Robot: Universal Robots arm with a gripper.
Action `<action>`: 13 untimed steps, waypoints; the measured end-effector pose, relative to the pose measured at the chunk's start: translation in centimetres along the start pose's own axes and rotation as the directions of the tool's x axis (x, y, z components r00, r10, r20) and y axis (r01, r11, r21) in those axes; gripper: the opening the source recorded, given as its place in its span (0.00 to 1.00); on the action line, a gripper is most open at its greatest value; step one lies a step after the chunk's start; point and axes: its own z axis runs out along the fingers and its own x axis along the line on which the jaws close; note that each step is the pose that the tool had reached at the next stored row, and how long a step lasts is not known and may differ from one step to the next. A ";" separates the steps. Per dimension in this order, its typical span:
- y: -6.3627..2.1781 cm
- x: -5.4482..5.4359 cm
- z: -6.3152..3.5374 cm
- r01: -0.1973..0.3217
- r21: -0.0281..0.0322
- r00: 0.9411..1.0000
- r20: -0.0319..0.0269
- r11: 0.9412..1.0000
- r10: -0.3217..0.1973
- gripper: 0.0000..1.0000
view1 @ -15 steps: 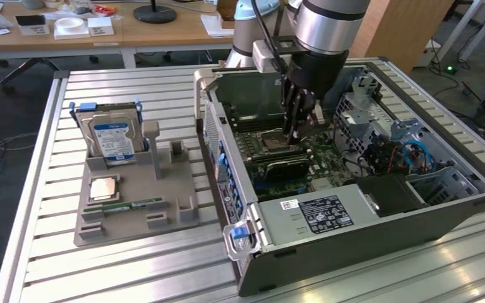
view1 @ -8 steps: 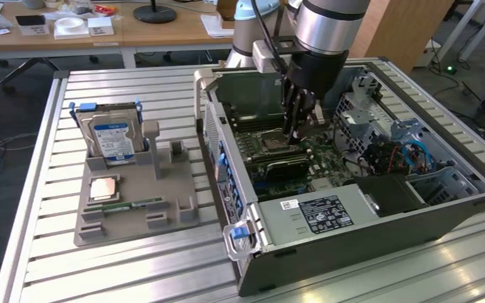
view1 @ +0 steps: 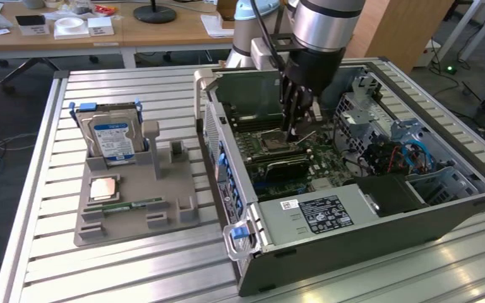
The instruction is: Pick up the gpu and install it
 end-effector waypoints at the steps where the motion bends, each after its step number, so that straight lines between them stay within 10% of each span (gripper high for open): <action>1: 0.01 -0.2 0.01 0.000 0.000 1.000 0.000 1.000 0.000 0.34; 13: 0.04 -0.5 0.04 0.000 0.000 1.000 0.000 1.000 0.000 0.34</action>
